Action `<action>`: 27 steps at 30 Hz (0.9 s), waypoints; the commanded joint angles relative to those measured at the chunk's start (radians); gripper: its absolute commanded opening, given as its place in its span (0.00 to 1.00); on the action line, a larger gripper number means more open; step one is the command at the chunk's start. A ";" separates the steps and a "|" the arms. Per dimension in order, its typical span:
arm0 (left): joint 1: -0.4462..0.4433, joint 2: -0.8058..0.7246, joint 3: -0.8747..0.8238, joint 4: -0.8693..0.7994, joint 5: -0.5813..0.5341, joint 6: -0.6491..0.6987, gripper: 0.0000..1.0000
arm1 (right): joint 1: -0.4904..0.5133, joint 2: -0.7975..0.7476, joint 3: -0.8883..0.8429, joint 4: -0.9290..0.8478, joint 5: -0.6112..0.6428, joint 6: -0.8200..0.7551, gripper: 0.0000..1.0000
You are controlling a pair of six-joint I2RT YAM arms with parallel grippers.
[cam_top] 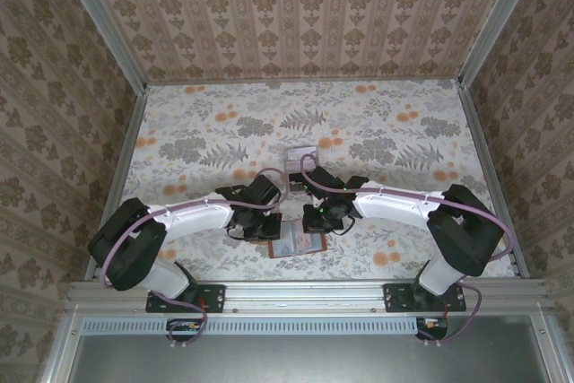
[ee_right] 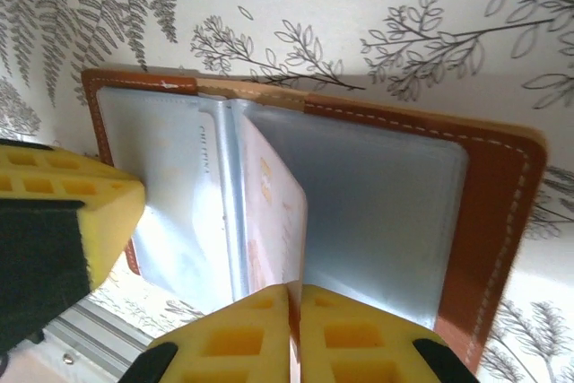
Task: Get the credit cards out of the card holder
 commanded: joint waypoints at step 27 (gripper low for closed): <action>0.083 -0.145 -0.071 -0.012 -0.037 0.003 0.07 | -0.047 -0.036 0.132 -0.189 0.033 -0.164 0.07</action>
